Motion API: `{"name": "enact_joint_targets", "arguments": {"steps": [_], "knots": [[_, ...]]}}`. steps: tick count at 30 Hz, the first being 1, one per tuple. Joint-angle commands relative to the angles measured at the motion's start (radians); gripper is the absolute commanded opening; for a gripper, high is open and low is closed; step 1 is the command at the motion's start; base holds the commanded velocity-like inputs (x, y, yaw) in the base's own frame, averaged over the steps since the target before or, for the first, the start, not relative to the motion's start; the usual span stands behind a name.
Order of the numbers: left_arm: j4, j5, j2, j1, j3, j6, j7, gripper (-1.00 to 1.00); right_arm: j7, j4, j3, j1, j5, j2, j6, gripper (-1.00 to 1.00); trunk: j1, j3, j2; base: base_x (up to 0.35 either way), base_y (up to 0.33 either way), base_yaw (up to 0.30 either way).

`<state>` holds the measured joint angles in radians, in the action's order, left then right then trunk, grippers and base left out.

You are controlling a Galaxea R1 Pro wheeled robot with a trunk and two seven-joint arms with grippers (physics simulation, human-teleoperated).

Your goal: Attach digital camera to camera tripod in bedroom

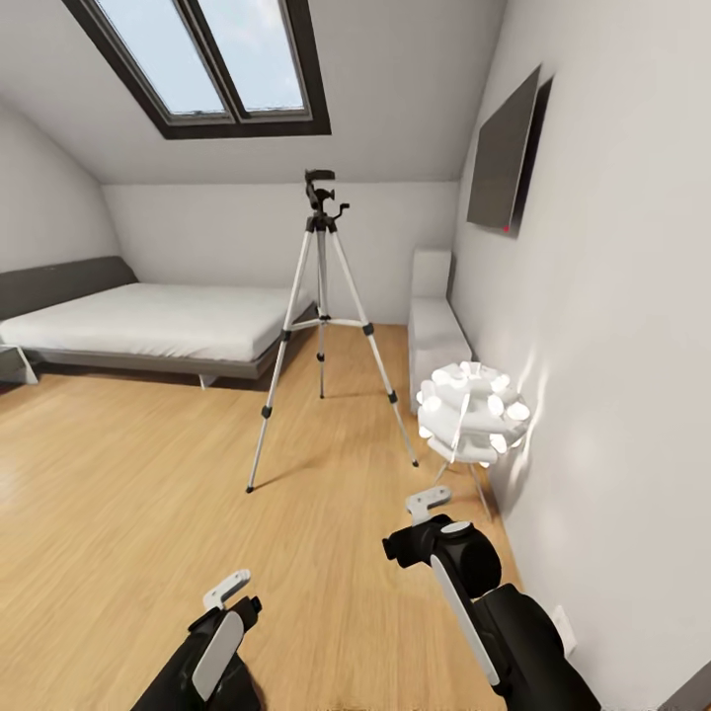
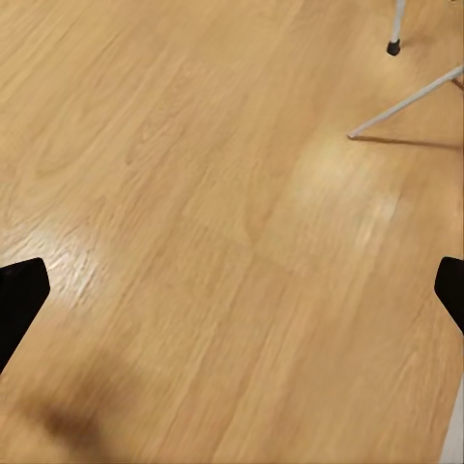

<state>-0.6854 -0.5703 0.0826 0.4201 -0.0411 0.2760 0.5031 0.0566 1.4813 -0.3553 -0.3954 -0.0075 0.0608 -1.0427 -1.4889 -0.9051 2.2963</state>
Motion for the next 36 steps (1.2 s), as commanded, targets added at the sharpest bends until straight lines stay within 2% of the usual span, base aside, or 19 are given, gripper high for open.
{"name": "enact_joint_targets", "arguments": {"steps": [1,14,29,36], "knots": [[-0.006,-0.006,0.0,0.0,-0.002,0.009,0.007,1.0,0.005,0.0,-0.001,-0.002,-0.006,0.003,-0.005,1.0,-0.004,-0.004,0.008,0.0,0.0,0.016],[-0.006,-0.007,-0.004,0.0,-0.002,0.03,0.012,1.0,0.006,0.0,-0.008,-0.005,-0.078,0.009,-0.005,1.0,-0.054,-0.045,0.099,0.0,0.0,0.007],[-0.001,-0.006,-0.006,0.0,-0.002,0.033,0.013,1.0,-0.015,0.004,-0.011,0.002,-0.086,0.001,0.005,1.0,-0.111,-0.092,0.204,0.0,0.0,0.0],[0.0,-0.006,-0.007,0.0,-0.002,0.032,0.017,1.0,-0.017,0.005,-0.012,0.003,-0.086,0.002,0.007,1.0,-0.114,-0.119,0.205,0.0,0.0,0.0]]}}
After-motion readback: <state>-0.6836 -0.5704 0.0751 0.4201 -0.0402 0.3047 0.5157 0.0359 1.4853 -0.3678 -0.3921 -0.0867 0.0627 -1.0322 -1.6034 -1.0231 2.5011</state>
